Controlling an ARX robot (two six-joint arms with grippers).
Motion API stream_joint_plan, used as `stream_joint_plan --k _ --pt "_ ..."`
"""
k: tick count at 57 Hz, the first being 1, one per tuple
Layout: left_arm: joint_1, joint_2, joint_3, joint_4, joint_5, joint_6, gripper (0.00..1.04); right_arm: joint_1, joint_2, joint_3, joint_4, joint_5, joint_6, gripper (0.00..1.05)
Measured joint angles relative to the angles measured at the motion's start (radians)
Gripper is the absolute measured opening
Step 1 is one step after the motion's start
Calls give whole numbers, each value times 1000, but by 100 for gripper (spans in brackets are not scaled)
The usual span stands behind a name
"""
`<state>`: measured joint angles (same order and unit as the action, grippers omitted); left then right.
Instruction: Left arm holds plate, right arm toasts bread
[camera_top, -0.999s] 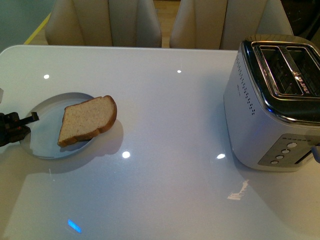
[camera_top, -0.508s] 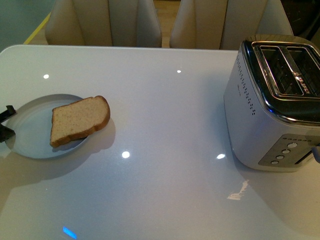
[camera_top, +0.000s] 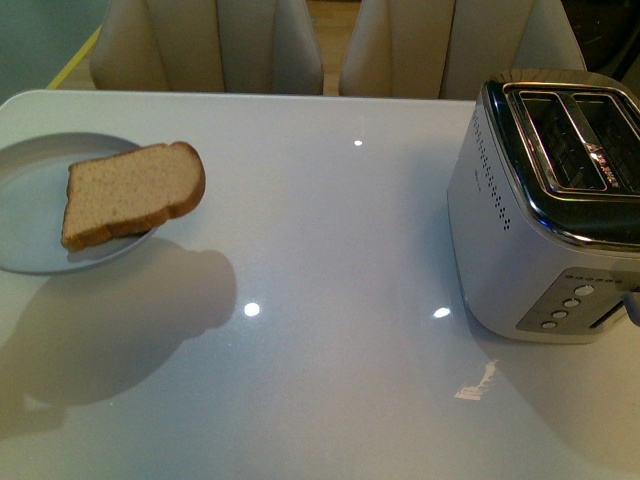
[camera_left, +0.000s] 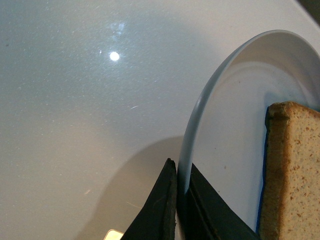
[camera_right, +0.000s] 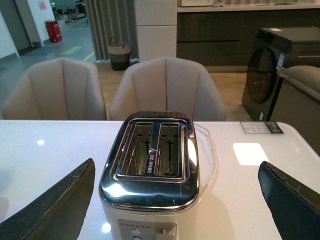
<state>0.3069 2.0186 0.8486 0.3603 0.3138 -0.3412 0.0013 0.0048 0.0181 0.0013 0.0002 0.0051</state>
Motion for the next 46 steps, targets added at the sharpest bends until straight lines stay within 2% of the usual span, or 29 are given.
stream_joint_plan --k 15,35,46 --pt "-114 -198 -11 -92 4 -83 3 0 0 0 0 0 0 96" --pt "-380 -322 48 -214 -14 -210 3 0 0 0 0 0 0 96" --pt "-497 -342 93 -243 -19 -278 3 0 0 0 0 0 0 96"
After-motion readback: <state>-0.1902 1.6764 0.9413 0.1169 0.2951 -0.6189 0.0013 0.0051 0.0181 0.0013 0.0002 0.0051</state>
